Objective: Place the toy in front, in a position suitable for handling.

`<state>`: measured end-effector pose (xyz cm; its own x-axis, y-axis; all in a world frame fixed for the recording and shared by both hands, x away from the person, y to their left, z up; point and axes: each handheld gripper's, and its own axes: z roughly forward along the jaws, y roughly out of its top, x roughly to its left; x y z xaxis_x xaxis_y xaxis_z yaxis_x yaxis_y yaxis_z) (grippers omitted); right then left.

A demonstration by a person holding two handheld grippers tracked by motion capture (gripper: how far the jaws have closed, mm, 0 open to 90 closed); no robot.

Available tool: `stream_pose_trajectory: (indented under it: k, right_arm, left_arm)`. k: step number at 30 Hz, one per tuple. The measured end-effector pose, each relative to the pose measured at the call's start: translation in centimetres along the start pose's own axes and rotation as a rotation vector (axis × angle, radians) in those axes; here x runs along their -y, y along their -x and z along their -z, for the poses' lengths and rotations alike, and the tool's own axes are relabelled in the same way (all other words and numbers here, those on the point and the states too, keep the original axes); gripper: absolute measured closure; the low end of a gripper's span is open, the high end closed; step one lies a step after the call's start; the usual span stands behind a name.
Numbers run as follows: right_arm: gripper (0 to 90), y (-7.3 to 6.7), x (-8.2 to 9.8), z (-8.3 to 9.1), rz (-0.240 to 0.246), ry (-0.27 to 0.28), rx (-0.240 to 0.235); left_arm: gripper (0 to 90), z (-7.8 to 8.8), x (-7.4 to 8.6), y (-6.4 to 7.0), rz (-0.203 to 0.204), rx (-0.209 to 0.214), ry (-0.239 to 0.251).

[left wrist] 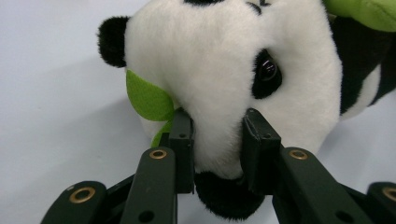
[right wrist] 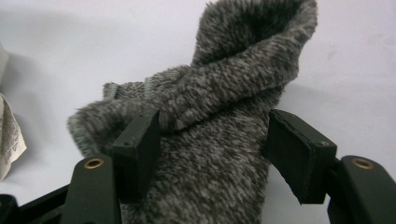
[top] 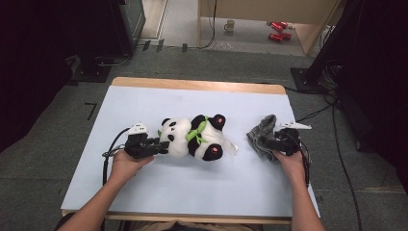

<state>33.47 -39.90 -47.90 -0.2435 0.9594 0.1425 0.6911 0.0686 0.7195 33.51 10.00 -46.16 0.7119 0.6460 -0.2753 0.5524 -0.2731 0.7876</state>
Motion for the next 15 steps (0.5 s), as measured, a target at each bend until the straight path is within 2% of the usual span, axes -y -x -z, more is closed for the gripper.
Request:
stream_pose_trajectory:
  k: [3,4,6,7,8,9,10,11,12,15]
  right_arm:
    - [34.4,0.2,0.0,-0.4,-0.01,-0.015,-0.006]
    - [34.3,0.2,0.1,-0.7,-0.012,-0.023,-0.012]
    - [34.3,0.1,0.1,-1.1,-0.006,-0.038,-0.016]
    - [34.3,0.1,0.1,-1.1,-0.006,-0.038,-0.016]
    - [34.3,0.1,0.1,-1.2,-0.002,-0.04,-0.014]
    - [34.3,0.0,0.1,-1.2,0.0,-0.039,-0.012]
    - [34.3,0.0,0.1,-1.2,-0.001,-0.038,-0.012]
    - [34.3,0.0,0.1,-1.2,-0.001,-0.038,-0.012]
    - [34.3,0.1,0.0,-1.1,-0.002,-0.033,-0.009]
    - [34.3,0.1,-0.1,-1.0,-0.004,-0.022,-0.01]
  left_arm:
    - [62.3,0.0,0.0,0.3,-0.024,-0.006,0.001]
    - [59.3,0.1,0.0,0.2,-0.025,-0.004,0.003]
    - [51.1,0.5,0.1,-0.1,-0.061,-0.007,0.02]
    - [48.1,0.5,0.1,-0.1,-0.061,-0.007,0.02]
    - [48.1,0.6,0.1,-0.1,-0.087,-0.013,0.026]
    - [43.7,0.7,0.0,0.0,-0.117,-0.025,0.037]
    - [42.5,1.0,-0.1,0.2,-0.158,-0.028,0.067]
    - [40.6,1.0,-0.1,0.2,-0.158,-0.028,0.067]
    - [38.0,1.0,-0.3,0.2,-0.174,-0.01,0.088]
    - [33.3,0.9,-0.4,0.0,-0.172,0.012,0.092]
